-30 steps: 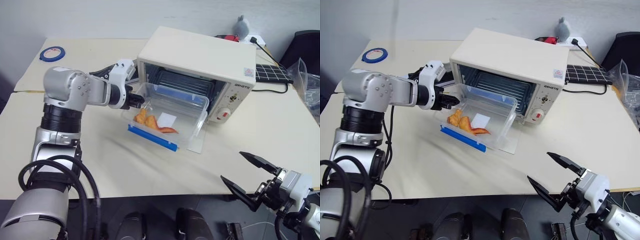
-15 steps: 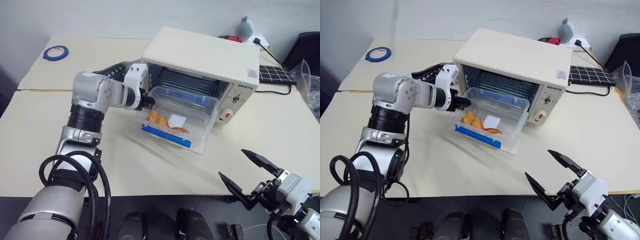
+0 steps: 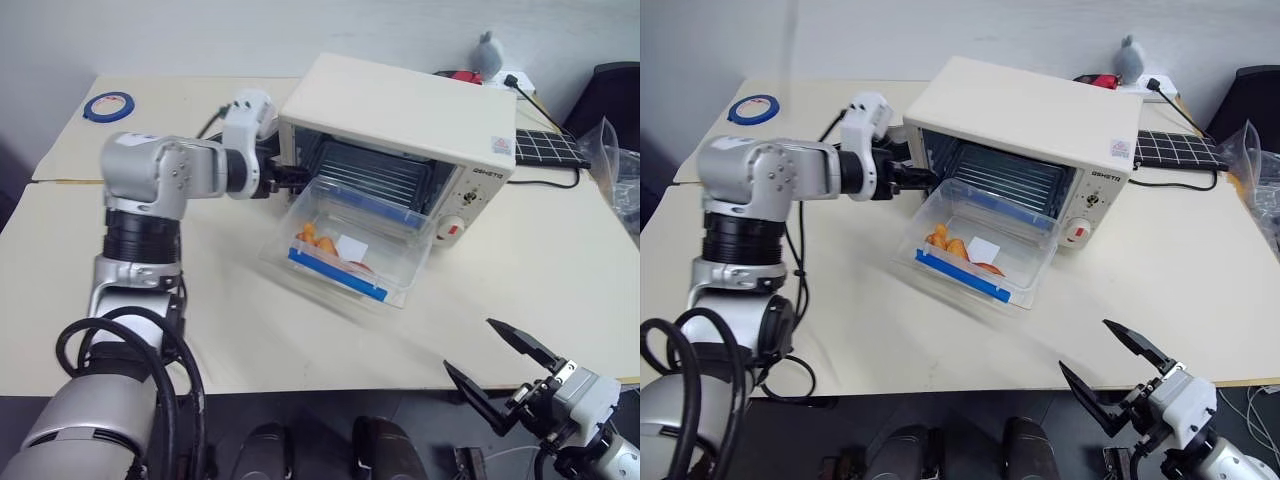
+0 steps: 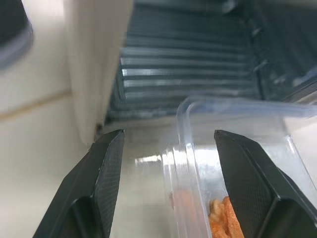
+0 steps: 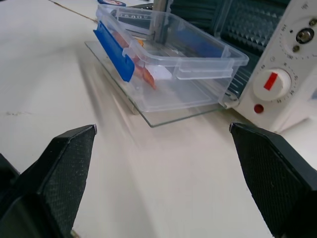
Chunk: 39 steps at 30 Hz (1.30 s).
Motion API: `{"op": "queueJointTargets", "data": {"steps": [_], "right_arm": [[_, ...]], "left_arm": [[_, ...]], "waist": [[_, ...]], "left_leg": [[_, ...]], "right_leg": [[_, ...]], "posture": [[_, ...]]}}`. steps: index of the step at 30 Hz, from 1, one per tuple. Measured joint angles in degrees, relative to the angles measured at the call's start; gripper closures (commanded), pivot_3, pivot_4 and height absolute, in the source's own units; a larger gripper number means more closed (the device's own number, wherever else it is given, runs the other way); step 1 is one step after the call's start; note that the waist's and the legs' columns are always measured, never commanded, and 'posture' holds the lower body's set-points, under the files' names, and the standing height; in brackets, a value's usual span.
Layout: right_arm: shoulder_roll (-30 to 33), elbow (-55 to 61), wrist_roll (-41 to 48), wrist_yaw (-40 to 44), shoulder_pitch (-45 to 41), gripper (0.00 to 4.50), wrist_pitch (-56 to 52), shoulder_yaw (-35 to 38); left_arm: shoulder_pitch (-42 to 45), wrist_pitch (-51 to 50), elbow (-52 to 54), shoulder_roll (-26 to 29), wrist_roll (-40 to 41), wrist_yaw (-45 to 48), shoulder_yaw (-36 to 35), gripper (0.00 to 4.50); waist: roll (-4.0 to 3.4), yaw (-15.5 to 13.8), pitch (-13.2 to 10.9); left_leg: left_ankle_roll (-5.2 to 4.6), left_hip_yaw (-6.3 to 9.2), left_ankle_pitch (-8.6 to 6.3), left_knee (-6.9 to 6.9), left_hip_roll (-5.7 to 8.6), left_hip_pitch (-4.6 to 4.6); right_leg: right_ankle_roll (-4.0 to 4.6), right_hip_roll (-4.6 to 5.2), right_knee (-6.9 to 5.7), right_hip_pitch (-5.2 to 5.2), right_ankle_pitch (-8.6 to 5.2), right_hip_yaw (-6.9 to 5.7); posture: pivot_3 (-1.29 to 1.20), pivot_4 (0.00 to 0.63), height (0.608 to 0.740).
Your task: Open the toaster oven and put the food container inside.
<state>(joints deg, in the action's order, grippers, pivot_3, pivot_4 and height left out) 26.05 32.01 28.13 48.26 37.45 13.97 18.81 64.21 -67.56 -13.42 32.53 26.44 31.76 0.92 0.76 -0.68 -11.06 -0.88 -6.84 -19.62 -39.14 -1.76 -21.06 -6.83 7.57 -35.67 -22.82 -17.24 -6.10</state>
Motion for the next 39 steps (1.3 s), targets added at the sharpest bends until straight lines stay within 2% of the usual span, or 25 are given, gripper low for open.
{"op": "queueJointTargets", "data": {"steps": [3,4,6,9,10,15,21,27,34,39], "right_arm": [[4.24,3.87,2.79,1.25,3.35,0.61,-4.04,0.5],[6.1,5.46,3.4,1.71,4.83,0.9,-6.21,0.37],[7.8,7.3,4.08,2.18,6.38,1.58,-9.14,0.07],[9.9,10.32,3.11,0.86,3.53,2.52,-13.96,-3.5],[10.54,10.9,2.28,-0.14,1.37,2.9,-16.03,-5.37],[10.98,10.48,-3.27,-5.62,-12.75,4.47,-25.17,-15.31],[8.93,5.4,-6.08,-9.35,-25.69,4.47,-30.52,-19.81],[8.28,-0.78,-6.07,-10.28,-36.56,4.47,-34.37,-20.23],[8.49,-7.68,-6.66,-8.8,-42.52,4.47,-33.76,-19.17],[8.51,-10.18,-7.51,-7.94,-45.71,4.47,-32.45,-18.51]], "left_arm": [[-8.59,12.8,1.54,8.47,-0.01,15.12,0.68,2.63],[-13.62,20.53,1.73,10.93,0.22,22.88,-0.04,2.91],[-19.88,30.13,1.64,12.24,0.22,32.71,-0.2,3.5],[-26.92,42.1,1.27,13.24,-1.89,40.31,0.47,4.35],[-29.05,45.56,1.43,13.35,-2.49,41.84,0.48,4.5],[-36.4,54.96,2.38,7.73,-4.55,44.05,3.45,4.5],[-35.53,55.81,4.5,2.3,-6.01,39.36,4.34,4.5],[-34.84,54.22,5.02,-3.66,-7.72,33.1,6.08,4.5],[-29.15,51.31,2.0,-10.26,-9.0,24.01,5.91,4.5],[-26.28,52.33,-2.74,-12.16,-11.07,19.07,5.6,4.5]], "waist": [[-0.1,0.58,0.05],[-0.12,0.76,0.06],[-0.07,0.55,0.05],[0.14,-0.31,0.16],[0.18,-0.51,0.2],[0.22,-1.08,0.24],[0.29,-0.66,0.29],[0.3,-0.75,0.29],[0.29,-0.65,0.29],[0.29,-0.63,0.29]], "left_leg": [[0.07,-0.02,-0.03,0.01,-0.04,0.07],[0.09,-0.05,-0.04,0.01,-0.08,0.09],[0.09,0.0,-0.05,-0.07,-0.1,-0.01],[-0.03,0.06,-0.09,-0.21,-0.1,-0.06],[-0.06,0.04,-0.11,-0.22,-0.14,-0.03],[-0.2,0.16,-0.19,-0.47,-0.2,-0.3],[-0.29,0.12,-0.27,-0.67,-0.04,-0.36],[-0.31,0.14,-0.27,-0.72,-0.05,-0.39],[-0.35,0.12,-0.3,-0.77,-0.04,-0.41],[-0.35,0.1,-0.3,-0.76,-0.04,-0.41]], "right_leg": [[0.11,-0.04,-0.07,-0.01,-0.06,0.0],[0.14,-0.05,-0.06,-0.01,-0.08,0.01],[0.17,-0.06,-0.07,-0.02,-0.09,-0.05],[0.16,0.08,-0.07,-0.01,-0.09,-0.05],[0.16,0.1,-0.06,-0.01,-0.08,-0.03],[0.15,0.18,-0.16,-0.08,-0.08,-0.16],[0.07,0.12,-0.23,-0.05,-0.04,-0.18],[0.05,0.09,-0.22,-0.05,-0.02,-0.2],[0.0,0.08,-0.2,-0.02,0.0,-0.22],[0.0,0.06,-0.19,-0.02,0.0,-0.23]], "posture": [[0.0,0.15,0.74],[0.0,0.15,0.74],[0.0,0.15,0.74],[0.0,0.15,0.74],[0.0,0.15,0.74],[0.0,0.15,0.74],[0.0,0.15,0.74],[0.0,0.15,0.74],[0.0,0.15,0.74],[0.0,0.15,0.74]]}}
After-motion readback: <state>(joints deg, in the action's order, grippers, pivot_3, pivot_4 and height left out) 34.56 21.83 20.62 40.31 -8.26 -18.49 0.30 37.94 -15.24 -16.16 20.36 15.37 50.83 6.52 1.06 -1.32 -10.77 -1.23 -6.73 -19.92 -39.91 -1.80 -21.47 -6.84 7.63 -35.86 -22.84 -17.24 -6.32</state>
